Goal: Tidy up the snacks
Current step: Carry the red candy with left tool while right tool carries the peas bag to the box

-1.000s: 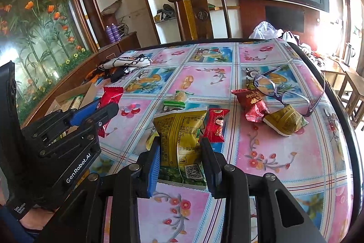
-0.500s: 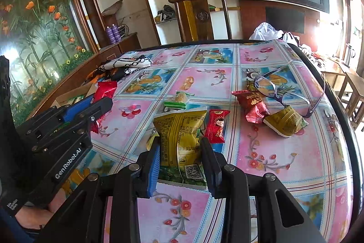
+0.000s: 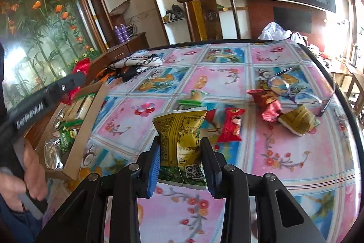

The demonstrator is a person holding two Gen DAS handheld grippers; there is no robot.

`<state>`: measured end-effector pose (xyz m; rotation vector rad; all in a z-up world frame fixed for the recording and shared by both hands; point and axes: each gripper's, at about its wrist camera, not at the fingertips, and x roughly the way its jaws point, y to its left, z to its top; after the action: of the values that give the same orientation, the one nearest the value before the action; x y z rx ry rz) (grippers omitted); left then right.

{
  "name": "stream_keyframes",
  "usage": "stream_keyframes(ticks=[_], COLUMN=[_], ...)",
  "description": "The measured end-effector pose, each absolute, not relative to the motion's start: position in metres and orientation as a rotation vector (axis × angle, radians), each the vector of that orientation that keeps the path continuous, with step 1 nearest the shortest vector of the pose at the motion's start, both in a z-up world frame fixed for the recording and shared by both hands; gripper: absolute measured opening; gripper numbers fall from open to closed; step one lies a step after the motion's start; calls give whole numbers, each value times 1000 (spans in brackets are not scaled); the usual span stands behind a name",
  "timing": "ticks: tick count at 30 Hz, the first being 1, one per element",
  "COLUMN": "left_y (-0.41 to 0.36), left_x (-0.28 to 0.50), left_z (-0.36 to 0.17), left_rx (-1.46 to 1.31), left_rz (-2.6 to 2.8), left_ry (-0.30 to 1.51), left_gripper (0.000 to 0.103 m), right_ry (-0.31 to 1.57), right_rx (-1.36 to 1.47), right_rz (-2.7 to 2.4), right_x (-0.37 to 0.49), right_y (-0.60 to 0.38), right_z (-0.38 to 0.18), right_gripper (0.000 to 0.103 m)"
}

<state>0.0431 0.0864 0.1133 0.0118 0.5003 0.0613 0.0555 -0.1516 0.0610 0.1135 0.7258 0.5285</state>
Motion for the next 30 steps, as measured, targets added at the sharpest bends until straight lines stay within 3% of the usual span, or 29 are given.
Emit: stream_keyframes(ticks=[17,30], left_y=[285,310], left_x=[70,78], left_z=[88,60], left_rx=[-295,-371], left_rz=[258,309], left_ry=[696,790], left_gripper=[18,18], right_ry=[763,834], right_rx=[217,62], right_rz=[822,903], right_x=[26,29], right_y=[-39,98], right_z=[85,70], right_gripper=[37,37])
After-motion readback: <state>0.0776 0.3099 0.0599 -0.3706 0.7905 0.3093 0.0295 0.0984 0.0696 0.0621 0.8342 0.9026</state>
